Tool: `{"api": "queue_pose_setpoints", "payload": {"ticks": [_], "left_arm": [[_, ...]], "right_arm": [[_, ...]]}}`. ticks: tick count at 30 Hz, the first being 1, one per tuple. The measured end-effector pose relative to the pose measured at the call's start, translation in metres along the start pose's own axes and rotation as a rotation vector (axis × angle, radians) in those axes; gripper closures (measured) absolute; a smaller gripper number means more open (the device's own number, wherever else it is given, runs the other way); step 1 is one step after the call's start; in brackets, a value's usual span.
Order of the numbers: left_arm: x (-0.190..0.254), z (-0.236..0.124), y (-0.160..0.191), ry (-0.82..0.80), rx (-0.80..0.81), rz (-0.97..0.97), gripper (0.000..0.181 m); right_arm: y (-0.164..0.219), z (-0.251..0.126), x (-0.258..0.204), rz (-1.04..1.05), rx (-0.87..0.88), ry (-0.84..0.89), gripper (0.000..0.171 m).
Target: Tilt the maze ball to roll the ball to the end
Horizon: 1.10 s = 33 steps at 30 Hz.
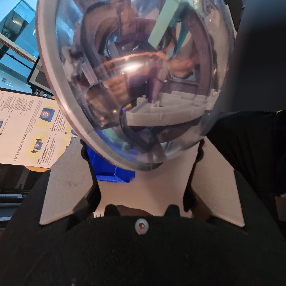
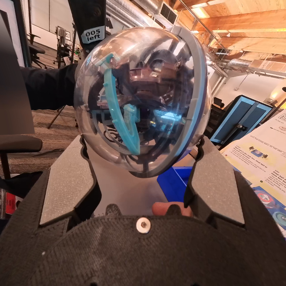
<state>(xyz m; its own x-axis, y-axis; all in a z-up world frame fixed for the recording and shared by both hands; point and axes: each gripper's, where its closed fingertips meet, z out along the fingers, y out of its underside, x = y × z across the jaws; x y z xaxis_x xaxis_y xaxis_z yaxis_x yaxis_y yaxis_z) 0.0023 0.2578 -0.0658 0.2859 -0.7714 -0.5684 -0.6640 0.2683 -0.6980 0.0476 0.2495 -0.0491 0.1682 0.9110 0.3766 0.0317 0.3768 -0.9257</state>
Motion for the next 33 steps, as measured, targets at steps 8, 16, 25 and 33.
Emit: {"api": "queue_pose_setpoints", "payload": {"ticks": [8, 16, 25, 33], "left_arm": [[0.003, -0.001, 0.001, -0.012, 0.011, 0.013, 0.042], [-0.002, -0.007, -0.002, -0.038, 0.017, 0.013, 0.043], [-0.006, -0.010, -0.002, -0.066, 0.018, 0.031, 0.042], [-0.006, -0.011, -0.001, -0.067, 0.010, 0.033, 0.042]], "right_arm": [[-0.001, 0.000, -0.004, -0.031, -0.016, 0.009, 0.034], [-0.008, 0.004, -0.001, -0.055, -0.045, -0.005, 0.034], [-0.013, 0.006, 0.000, -0.107, -0.067, -0.002, 0.034], [-0.010, 0.008, 0.000, -0.094, -0.063, -0.008, 0.034]]}}
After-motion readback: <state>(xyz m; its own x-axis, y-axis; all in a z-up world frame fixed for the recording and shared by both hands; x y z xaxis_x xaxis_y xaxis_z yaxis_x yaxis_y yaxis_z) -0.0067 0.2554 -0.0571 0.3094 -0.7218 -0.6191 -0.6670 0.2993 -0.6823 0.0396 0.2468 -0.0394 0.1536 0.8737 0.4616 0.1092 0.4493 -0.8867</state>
